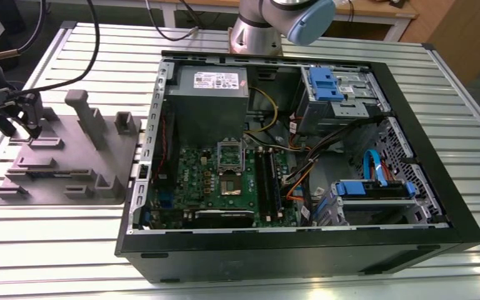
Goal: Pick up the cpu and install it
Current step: 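Pick up the cpu and move it towards the insertion slot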
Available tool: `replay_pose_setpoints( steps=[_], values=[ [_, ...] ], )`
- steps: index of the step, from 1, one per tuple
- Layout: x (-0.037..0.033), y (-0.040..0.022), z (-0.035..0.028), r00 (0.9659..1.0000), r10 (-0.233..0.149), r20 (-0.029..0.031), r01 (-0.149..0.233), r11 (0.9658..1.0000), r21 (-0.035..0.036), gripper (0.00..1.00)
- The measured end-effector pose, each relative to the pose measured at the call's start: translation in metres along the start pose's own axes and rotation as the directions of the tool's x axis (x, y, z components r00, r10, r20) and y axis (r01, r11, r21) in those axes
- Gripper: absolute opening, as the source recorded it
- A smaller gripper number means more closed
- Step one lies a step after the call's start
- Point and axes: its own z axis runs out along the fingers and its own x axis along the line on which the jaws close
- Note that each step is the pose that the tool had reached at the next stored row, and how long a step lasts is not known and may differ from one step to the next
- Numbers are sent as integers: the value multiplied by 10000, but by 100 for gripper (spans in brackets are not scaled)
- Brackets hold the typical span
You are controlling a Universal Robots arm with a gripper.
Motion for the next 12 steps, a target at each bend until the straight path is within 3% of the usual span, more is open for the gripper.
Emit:
replay_pose_setpoints(
  steps=[12],
  values=[
    [0, 2, -44, 10000, 0, -2, 0, 10000, 2, 47]
  ],
)
